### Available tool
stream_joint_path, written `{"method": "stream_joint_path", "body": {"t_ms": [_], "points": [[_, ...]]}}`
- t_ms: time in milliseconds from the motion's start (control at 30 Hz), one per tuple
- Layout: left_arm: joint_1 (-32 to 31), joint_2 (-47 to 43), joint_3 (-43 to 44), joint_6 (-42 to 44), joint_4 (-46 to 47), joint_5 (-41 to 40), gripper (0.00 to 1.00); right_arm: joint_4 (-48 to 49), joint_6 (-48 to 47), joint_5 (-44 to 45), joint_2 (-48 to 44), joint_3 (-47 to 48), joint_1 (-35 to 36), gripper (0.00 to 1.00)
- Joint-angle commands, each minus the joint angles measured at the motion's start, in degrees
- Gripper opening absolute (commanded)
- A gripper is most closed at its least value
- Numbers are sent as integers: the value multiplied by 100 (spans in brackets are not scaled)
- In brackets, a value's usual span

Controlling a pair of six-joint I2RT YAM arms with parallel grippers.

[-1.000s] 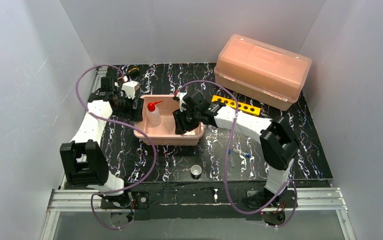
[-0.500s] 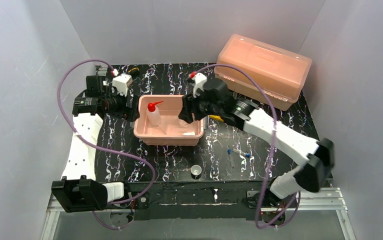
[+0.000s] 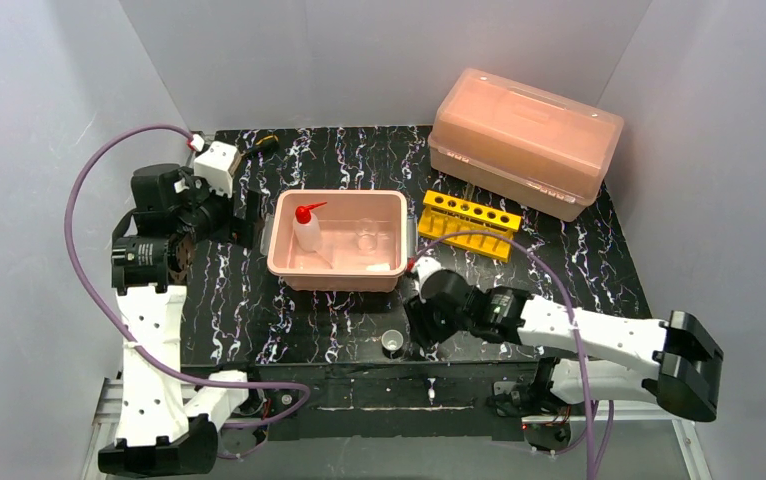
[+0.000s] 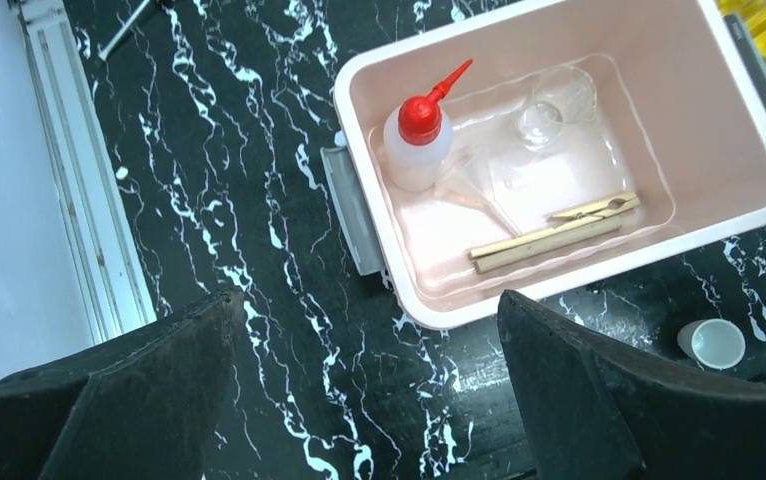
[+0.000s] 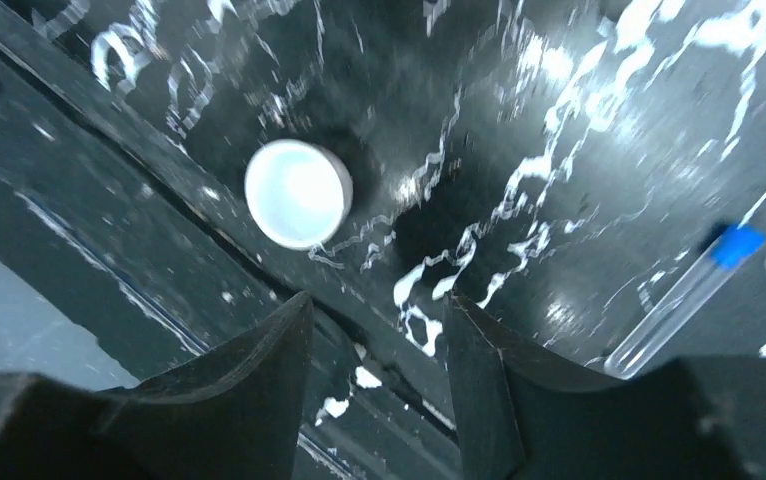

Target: Organize the chemistry lab equipment

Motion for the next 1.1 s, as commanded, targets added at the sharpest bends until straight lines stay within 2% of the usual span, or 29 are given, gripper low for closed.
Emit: {"method": "stream_joint_path", "body": {"t_ms": [0,333,600,1067], "points": [[20,82,-37,119,-409,-327,98,575,695,621,196,-275,409,57],[23,-96,-183,373,-603,-508,98,1477,733,834,751,-385,595,56],[24,-93,-139,379,-682,-506,98,1706,798,745,1353,-386,683,53],[23,-202,-283,390,-558,-568,98,1184,561,1043,931,-74,754,15]]}}
